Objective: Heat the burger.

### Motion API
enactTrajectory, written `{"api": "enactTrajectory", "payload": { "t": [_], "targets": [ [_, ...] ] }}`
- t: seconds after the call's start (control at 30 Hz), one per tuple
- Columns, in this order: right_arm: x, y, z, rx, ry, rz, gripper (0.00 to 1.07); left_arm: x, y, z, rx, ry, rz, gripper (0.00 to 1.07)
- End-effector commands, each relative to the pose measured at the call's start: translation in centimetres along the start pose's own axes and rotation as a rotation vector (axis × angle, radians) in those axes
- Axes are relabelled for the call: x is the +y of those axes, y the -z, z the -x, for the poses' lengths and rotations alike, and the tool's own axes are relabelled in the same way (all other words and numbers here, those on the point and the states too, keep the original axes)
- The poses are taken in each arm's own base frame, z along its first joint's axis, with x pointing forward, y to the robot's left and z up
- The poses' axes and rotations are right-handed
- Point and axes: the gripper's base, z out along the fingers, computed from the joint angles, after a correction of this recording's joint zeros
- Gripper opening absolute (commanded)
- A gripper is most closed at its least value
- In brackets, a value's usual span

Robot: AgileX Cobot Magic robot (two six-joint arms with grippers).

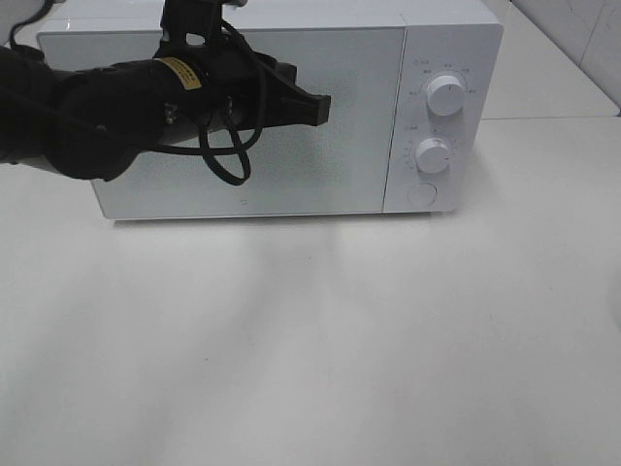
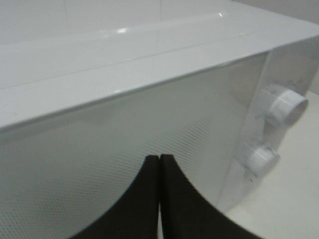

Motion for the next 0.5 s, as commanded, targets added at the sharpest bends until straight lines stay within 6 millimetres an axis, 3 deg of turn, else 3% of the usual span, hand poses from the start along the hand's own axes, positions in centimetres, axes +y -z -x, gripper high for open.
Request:
{"api": "enactTrajectory", "payload": {
  "t": [0.03, 0.2, 0.27, 0.33, 0.37, 0.4, 0.43, 0.47, 0.5],
  "targets": [
    [0.0, 0.3, -0.2, -0.030, -0.002, -0.004, 0.53, -0.9, 1.6, 0.9, 0.083, -0.010, -0.044, 0.00],
    [0.0, 0.3, -0.2, -0.030, -0.002, -0.004, 0.53, -2.3, 4.5, 1.9, 0.239, -0.049, -0.122, 0.00],
    [0.0, 0.3, -0.2, -0.030, -0.002, -0.004, 0.53, -2.8, 6.7, 2.7, 0.322, -0.054, -0.158, 0.00],
    [0.0, 0.3, -0.2, -0.030, -0.002, -0.004, 0.53, -2.9, 7.4, 2.9, 0.346, -0.049, -0.166, 0.00],
    [0.0, 0.3, -0.2, -0.030, -0.002, -0.004, 0.53, -2.9, 8.7, 3.2, 0.404, -0.021, -0.174, 0.06],
    [0.0, 0.3, -0.2, -0.030, -0.002, -0.004, 0.53, -2.9, 8.7, 3.2, 0.404, -0.021, -0.174, 0.06],
    [0.0, 0.3, -0.2, -0.030, -0.002, -0.004, 0.53, -2.8, 10.0, 3.4, 0.464, -0.007, -0.178, 0.17],
    [0.0, 0.3, -0.2, -0.030, -0.002, -0.004, 0.53, -2.8, 10.0, 3.4, 0.464, -0.007, -0.178, 0.17],
    [0.0, 0.3, -0.2, -0.030, -0.002, -0.004, 0.53, -2.7, 10.5, 3.5, 0.483, -0.009, -0.178, 0.26]
  ]
}}
